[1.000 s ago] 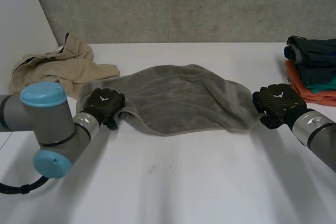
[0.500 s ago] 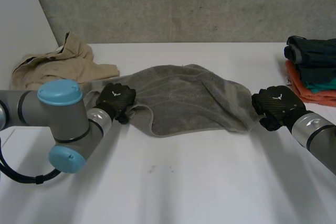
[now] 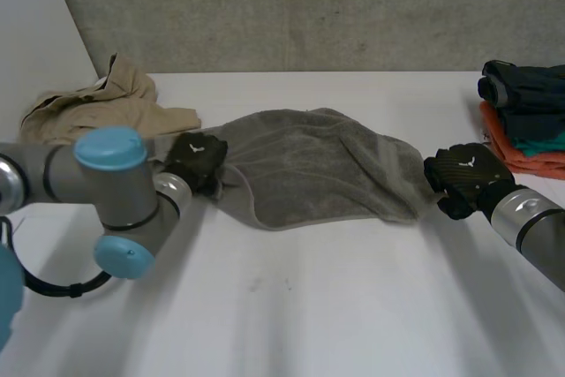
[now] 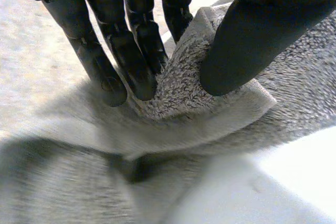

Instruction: Fold the laundry.

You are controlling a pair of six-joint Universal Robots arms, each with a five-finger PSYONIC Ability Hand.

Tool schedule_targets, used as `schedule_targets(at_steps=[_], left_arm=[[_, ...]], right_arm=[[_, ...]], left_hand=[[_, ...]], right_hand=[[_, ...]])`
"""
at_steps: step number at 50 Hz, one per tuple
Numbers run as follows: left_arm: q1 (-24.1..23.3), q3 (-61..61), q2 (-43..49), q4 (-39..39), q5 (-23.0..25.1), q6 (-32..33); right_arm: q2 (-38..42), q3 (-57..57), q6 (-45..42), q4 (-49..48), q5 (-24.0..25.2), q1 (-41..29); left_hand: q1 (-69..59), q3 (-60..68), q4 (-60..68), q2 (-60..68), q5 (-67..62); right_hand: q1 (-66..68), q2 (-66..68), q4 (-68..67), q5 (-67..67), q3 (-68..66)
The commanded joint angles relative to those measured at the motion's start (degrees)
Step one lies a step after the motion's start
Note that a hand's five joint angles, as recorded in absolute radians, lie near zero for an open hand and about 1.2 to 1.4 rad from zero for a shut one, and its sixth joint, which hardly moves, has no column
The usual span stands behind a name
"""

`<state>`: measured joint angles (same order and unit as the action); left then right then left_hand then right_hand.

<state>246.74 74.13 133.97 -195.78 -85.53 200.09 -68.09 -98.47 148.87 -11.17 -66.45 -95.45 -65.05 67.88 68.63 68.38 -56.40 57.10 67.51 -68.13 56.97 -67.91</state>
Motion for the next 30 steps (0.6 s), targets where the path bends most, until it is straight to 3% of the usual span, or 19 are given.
schedule_targets(at_steps=[1,7,16,25,30], left_arm=[[1.28,8.39,-19.51,4.61,-4.21,0.48],[5.58,9.28,-36.55,14.96,-2.02,0.66],[11.29,1.81,-51.42,29.92,3.87,0.74],[15.70,4.34,-51.10,30.81,6.42,0.74],[15.44,5.67,-41.26,29.24,6.52,0.92]], right_arm=[[-4.67,3.98,-5.68,4.13,-0.17,-0.26],[-14.26,11.97,-12.02,12.48,-1.22,-0.09],[-22.44,30.52,-12.28,26.19,-2.99,0.26],[-18.84,32.81,-16.14,34.28,-4.21,0.44],[-10.43,33.51,-20.10,34.64,-10.52,-5.69]], left_hand=[[-14.95,12.12,11.37,11.62,-13.60],[-14.95,12.12,11.37,11.62,-13.60],[-14.95,12.12,11.37,11.62,-13.60],[-14.95,12.12,11.37,11.62,-13.60],[-14.95,12.12,11.37,11.62,-13.60]], right_hand=[[22.90,12.49,-11.87,13.03,-12.09],[22.90,12.49,-11.87,13.03,-12.09],[22.90,12.49,-11.87,13.03,-12.09],[22.90,12.49,-11.87,13.03,-12.09],[22.90,12.49,-11.87,13.03,-12.09]])
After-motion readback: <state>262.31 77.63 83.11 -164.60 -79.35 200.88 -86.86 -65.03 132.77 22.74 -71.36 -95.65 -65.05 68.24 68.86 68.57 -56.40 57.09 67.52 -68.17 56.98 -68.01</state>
